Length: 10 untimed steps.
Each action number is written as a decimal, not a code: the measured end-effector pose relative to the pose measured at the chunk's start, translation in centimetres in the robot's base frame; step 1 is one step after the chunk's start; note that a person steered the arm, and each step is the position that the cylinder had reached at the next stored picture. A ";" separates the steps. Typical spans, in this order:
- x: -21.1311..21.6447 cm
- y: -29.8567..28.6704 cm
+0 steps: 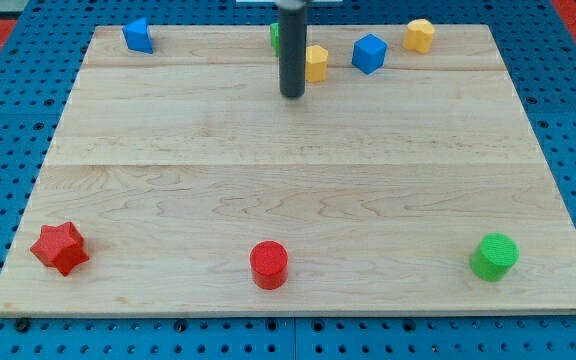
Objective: Push the red circle vertically below the green star
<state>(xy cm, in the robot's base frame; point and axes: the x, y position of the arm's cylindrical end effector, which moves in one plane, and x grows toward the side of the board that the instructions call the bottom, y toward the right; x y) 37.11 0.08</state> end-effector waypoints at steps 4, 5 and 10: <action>23.6 1.7; 18.6 0.1; 10.9 -0.8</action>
<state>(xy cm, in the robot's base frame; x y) 48.01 -0.74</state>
